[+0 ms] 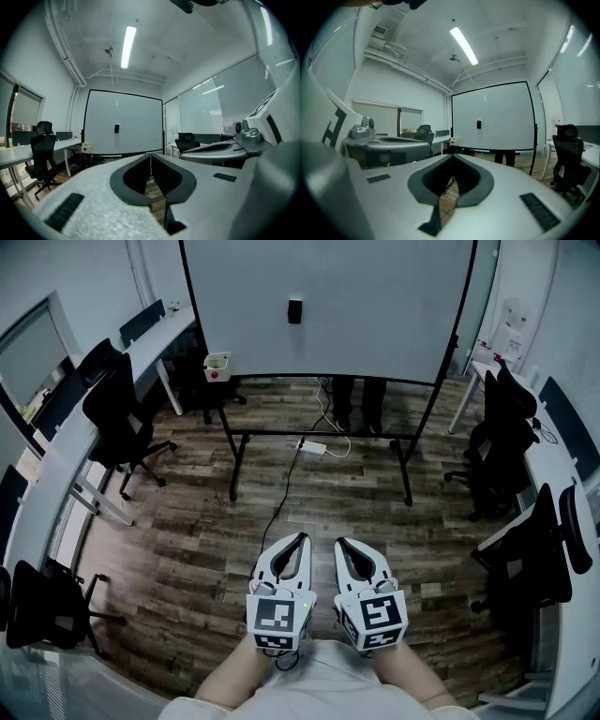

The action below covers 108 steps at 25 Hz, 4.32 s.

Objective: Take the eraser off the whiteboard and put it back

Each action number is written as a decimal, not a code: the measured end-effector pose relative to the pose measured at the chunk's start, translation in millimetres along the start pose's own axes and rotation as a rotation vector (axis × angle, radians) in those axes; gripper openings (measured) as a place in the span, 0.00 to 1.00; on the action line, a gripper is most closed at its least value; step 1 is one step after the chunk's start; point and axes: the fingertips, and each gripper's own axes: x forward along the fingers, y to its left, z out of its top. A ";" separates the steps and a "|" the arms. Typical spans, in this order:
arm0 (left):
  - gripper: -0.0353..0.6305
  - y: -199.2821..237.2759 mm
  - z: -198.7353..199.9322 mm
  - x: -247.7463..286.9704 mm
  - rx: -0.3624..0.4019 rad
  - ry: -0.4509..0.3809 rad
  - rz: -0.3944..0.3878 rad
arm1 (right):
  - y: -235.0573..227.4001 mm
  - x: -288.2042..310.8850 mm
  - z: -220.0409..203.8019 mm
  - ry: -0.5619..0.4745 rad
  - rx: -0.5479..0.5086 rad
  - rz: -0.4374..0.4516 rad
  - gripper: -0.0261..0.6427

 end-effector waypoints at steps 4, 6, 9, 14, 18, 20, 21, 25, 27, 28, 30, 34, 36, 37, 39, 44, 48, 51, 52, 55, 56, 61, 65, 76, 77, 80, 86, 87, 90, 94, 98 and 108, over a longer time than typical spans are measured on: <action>0.08 1.5 -1.7 1.8 -0.006 0.001 0.007 | -2.1 1.6 -2.1 0.006 -0.001 0.004 0.08; 0.08 1.2 -1.9 3.6 0.005 0.001 0.004 | -4.3 2.7 -2.1 0.005 -0.001 -0.001 0.08; 0.08 -1.0 0.2 7.1 0.007 -0.005 -0.003 | -8.9 2.9 -1.1 0.002 -0.003 -0.006 0.08; 0.08 -1.9 -1.0 15.3 -0.008 -0.003 -0.003 | -18.6 5.3 -3.2 -0.005 0.029 -0.011 0.08; 0.08 1.7 -7.4 24.1 -0.031 0.010 -0.003 | -23.9 12.4 -6.7 0.002 0.033 -0.008 0.08; 0.08 6.8 -11.7 31.4 -0.035 0.020 -0.007 | -26.2 20.2 -10.6 0.011 0.036 -0.007 0.08; 0.08 10.4 -13.3 35.5 -0.041 0.023 -0.009 | -26.7 24.6 -12.5 0.016 0.037 -0.007 0.08; 0.08 31.4 -13.6 59.7 -0.061 0.019 -0.013 | -32.5 53.0 -15.7 0.028 0.045 -0.006 0.08; 0.08 44.5 -11.4 77.7 -0.055 0.019 -0.029 | -38.2 74.5 -13.5 0.031 0.052 -0.013 0.08; 0.08 51.7 -10.3 87.2 -0.053 0.017 -0.040 | -40.7 85.8 -11.6 0.031 0.054 -0.018 0.08; 0.08 69.3 -6.4 107.2 -0.053 0.008 -0.057 | -45.3 109.9 -7.4 0.028 0.058 -0.029 0.08; 0.08 116.9 9.1 153.1 -0.055 -0.010 -0.076 | -54.9 168.7 5.9 0.031 0.057 -0.046 0.08; 0.08 141.9 16.6 178.2 -0.055 -0.015 -0.092 | -59.5 201.3 15.7 0.038 0.055 -0.050 0.08; 0.08 155.3 20.7 191.2 -0.052 -0.018 -0.099 | -62.4 218.3 20.9 0.040 0.052 -0.057 0.08; 0.08 183.6 27.2 217.9 -0.046 -0.024 -0.113 | -69.8 254.4 31.0 0.033 0.045 -0.078 0.08; 0.08 246.1 30.2 275.2 -0.051 -0.021 -0.132 | -81.3 335.3 45.8 0.031 0.049 -0.093 0.08; 0.08 278.9 26.2 310.0 -0.066 -0.004 -0.149 | -91.8 381.8 51.9 0.046 0.033 -0.112 0.08; 0.08 298.0 18.2 333.4 -0.088 0.011 -0.147 | -103.9 410.3 47.1 0.070 0.034 -0.120 0.08; 0.08 302.9 15.1 340.6 -0.094 0.017 -0.144 | -107.9 418.7 44.6 0.078 0.035 -0.119 0.08; 0.08 314.8 10.1 362.3 -0.108 0.027 -0.130 | -121.7 441.9 41.1 0.091 0.035 -0.110 0.08; 0.08 317.9 10.4 370.4 -0.112 0.026 -0.125 | -127.1 449.8 41.9 0.091 0.033 -0.104 0.08; 0.08 324.8 15.6 420.9 -0.108 0.021 -0.089 | -162.9 489.1 50.4 0.071 0.023 -0.053 0.08; 0.08 320.6 25.8 468.4 -0.104 0.021 -0.060 | -205.2 517.9 61.3 0.057 0.023 -0.008 0.08; 0.08 314.9 60.3 608.6 -0.132 -0.031 0.069 | -329.4 598.8 94.1 0.027 -0.001 0.142 0.08; 0.08 313.2 61.1 617.7 -0.135 -0.031 0.074 | -338.5 603.3 93.7 0.029 0.000 0.146 0.08; 0.08 313.7 61.4 639.2 -0.125 -0.017 0.091 | -360.0 617.5 95.1 0.030 0.000 0.144 0.08; 0.08 341.7 70.8 664.5 -0.087 0.003 0.187 | -373.4 641.5 103.8 0.021 -0.021 0.133 0.08; 0.08 344.7 72.7 668.4 -0.084 0.001 0.186 | -374.7 645.0 105.2 0.021 -0.023 0.126 0.08; 0.09 353.8 77.0 679.6 -0.094 -0.002 0.160 | -376.7 656.4 111.5 0.020 -0.026 0.104 0.08; 0.09 369.6 87.5 691.0 -0.107 -0.020 0.154 | -379.1 671.4 123.1 0.008 -0.039 0.078 0.08; 0.30 386.4 99.1 702.1 -0.099 -0.025 0.149 | -378.6 684.1 126.1 0.009 -0.036 0.059 0.08; 0.51 425.2 123.4 735.3 -0.091 -0.075 0.172 | -380.0 705.3 127.0 0.022 -0.028 0.038 0.08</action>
